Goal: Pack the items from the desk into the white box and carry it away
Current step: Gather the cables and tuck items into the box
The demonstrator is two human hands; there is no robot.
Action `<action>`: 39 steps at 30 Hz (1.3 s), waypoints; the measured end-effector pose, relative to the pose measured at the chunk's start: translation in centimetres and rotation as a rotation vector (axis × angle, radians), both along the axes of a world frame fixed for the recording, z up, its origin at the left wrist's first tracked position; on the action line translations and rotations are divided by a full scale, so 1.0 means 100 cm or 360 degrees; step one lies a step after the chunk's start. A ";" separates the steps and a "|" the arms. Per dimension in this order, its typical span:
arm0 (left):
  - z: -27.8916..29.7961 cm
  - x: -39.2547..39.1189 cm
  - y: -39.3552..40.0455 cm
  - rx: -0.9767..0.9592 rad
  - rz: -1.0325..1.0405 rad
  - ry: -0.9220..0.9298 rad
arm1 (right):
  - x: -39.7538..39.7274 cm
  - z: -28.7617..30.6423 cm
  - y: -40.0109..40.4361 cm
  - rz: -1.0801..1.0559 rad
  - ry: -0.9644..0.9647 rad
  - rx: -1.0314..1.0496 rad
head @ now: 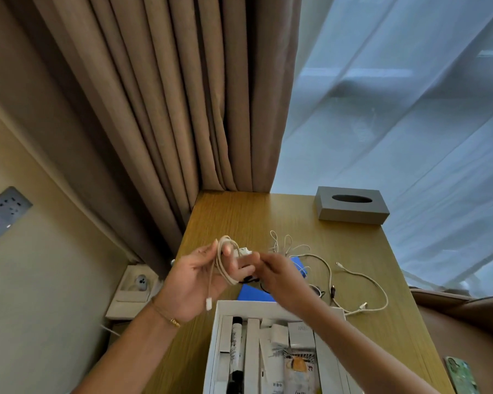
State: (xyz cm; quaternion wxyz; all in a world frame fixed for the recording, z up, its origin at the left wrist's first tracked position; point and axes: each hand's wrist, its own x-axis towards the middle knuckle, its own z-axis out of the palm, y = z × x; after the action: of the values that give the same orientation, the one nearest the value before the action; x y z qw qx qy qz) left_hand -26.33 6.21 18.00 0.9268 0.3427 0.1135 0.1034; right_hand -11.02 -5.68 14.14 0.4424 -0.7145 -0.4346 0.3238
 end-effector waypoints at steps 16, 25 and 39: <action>-0.026 -0.005 -0.030 0.1354 -0.0269 0.0724 | 0.001 0.034 -0.024 0.0472 -0.0689 -0.0289; -0.042 -0.006 -0.033 0.0315 -0.0287 0.0341 | -0.004 -0.011 -0.026 0.0193 -0.0079 -0.0004; -0.068 0.014 -0.063 0.0882 0.0560 0.0862 | -0.025 -0.052 -0.036 -0.0018 -0.0353 -0.0066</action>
State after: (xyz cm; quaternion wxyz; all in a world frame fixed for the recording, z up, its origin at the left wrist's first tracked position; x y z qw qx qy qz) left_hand -24.90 -0.11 11.19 0.7044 0.5691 0.3777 0.1929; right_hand -13.54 -9.30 8.97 0.3785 -0.7574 -0.4701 0.2492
